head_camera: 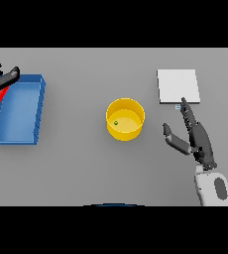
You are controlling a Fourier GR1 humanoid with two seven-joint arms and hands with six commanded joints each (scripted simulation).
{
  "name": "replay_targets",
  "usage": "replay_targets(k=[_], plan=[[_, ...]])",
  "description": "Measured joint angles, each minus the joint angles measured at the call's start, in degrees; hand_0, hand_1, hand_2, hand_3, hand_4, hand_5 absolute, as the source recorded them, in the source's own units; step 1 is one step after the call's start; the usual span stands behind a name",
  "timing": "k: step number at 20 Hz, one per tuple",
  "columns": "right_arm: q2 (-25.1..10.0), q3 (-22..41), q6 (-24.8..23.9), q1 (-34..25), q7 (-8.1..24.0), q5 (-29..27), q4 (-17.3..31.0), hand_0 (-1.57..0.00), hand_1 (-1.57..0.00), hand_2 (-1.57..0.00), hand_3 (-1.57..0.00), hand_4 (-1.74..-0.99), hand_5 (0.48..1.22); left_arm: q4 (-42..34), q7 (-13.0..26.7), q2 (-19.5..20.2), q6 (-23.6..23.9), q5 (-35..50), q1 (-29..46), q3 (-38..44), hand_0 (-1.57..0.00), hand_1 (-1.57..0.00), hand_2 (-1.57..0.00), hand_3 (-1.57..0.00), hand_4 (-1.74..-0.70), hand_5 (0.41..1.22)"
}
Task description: Pick up the red beaker and tilt it to pour out 1 green nut into yellow bowl. Pick up the yellow bowl and place it on the metallic measuring scale.
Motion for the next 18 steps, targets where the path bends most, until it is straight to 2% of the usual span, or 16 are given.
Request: replay_targets(k=[5,8,10,11,12,14,16,17,18], plan=[[0.1,0.5,-0.8,-0.2,0.1,1.4,-0.1,0.00,0.00,0.00,0.00,-1.300,0.717,1.5,0.0,-0.2,-1.5,-0.7,-0.9,-2.6,-0.10,-0.09,-0.08,-0.05,-0.75,0.655],[0.2,0.5,-0.9,0.0,0.5,1.4,0.2,0.00,0.00,0.00,0.00,-1.277,0.704,1.8,-0.6,-0.6,0.5,-2.3,-1.0,-3.2,-0.05,-0.04,-0.04,-0.02,-0.73,0.661],[-0.6,1.4,-1.8,-0.8,2.7,3.8,-1.3,0.00,0.00,0.00,0.00,-1.262,0.675,1.5,-1.7,-0.8,2.3,-2.2,-0.6,-2.5,-0.03,-0.03,-0.03,-0.02,-0.72,0.667],[-1.1,2.4,-2.7,-1.4,3.7,6.4,-1.5,0.00,0.00,0.00,0.00,-1.222,0.662,1.1,-1.7,-1.1,3.3,-2.4,-0.5,-2.6,-0.03,-0.02,-0.02,-0.01,-0.72,0.675],[-1.5,3.4,-2.7,-3.6,6.0,8.3,-1.2,0.00,0.00,0.00,0.00,-1.190,0.663,0.8,-1.3,-1.6,4.0,-2.5,-0.7,-2.8,-0.02,-0.02,-0.02,-0.01,-0.72,0.682],[-3.9,4.7,1.2,-5.3,2.2,7.9,-1.4,-0.01,0.00,0.00,0.00,-1.174,0.680,0.8,-2.3,-1.5,4.2,-1.9,-0.7,-2.0,-0.01,-0.01,-0.01,-0.01,-0.72,0.693],[-6.5,6.1,5.4,-9.2,1.7,8.3,1.0,-0.01,0.00,0.00,0.00,-1.231,0.677,0.2,-3.1,-1.4,4.3,-1.7,-0.3,-1.9,-0.01,-0.01,-0.01,0.00,-0.73,0.707],[-8.2,7.5,6.5,-11.1,0.5,10.4,1.6,0.00,0.00,0.00,0.00,-1.254,0.666,-0.2,-2.9,-1.6,4.5,-1.6,-0.1,-2.1,-0.01,-0.01,0.00,0.00,-0.74,0.709],[-9.7,8.5,7.7,-13.8,1.2,12.1,2.7,0.00,0.00,0.00,0.00,-1.260,0.656,-0.7,-2.7,-1.4,4.8,-1.6,-0.2,-2.1,0.00,0.00,0.00,0.00,-0.74,0.709]])
